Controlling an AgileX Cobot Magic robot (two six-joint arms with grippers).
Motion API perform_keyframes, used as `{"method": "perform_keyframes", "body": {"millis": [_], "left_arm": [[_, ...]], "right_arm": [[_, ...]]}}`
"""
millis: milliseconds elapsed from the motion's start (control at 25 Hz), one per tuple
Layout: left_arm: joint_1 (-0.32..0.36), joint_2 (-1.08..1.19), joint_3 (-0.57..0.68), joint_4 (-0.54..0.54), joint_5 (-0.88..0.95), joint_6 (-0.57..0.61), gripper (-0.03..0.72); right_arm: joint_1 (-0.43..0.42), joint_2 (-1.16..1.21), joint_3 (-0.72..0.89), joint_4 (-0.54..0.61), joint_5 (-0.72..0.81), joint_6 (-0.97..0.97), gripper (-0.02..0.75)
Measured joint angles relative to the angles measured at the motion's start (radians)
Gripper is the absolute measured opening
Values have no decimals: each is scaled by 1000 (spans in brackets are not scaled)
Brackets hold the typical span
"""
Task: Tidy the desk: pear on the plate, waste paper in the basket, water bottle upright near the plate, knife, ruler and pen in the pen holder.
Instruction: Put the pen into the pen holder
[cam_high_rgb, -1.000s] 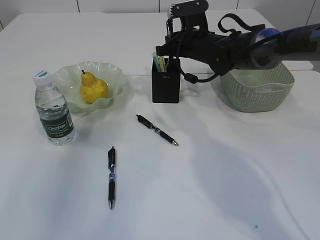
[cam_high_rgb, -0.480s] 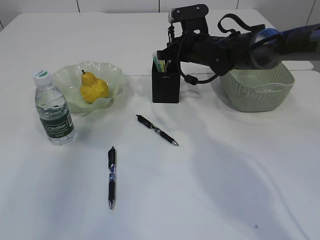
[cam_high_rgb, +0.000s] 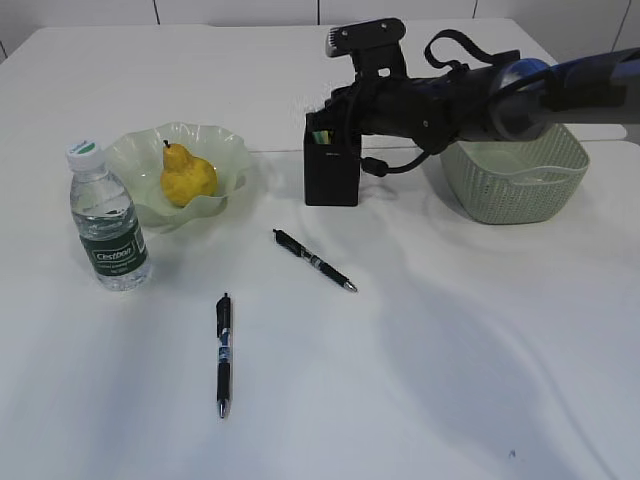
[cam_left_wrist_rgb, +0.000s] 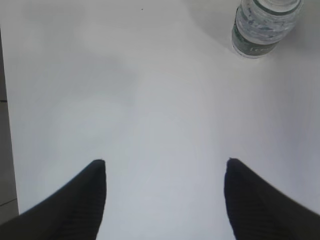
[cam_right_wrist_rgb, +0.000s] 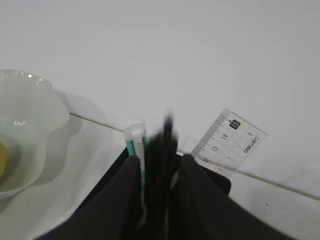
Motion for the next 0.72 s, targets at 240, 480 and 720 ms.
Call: {"method": "perform_keyframes", "body": {"millis": [240,480,720], "left_arm": [[0,0,0,0,0,0,520],[0,0,0,0,0,0,520],[0,0,0,0,0,0,520]], "right_arm": [[0,0,-40,0,122,20,291],[0,-24,-147,37,337,26,294],[5,-67,-295,109,605,-48,295]]}}
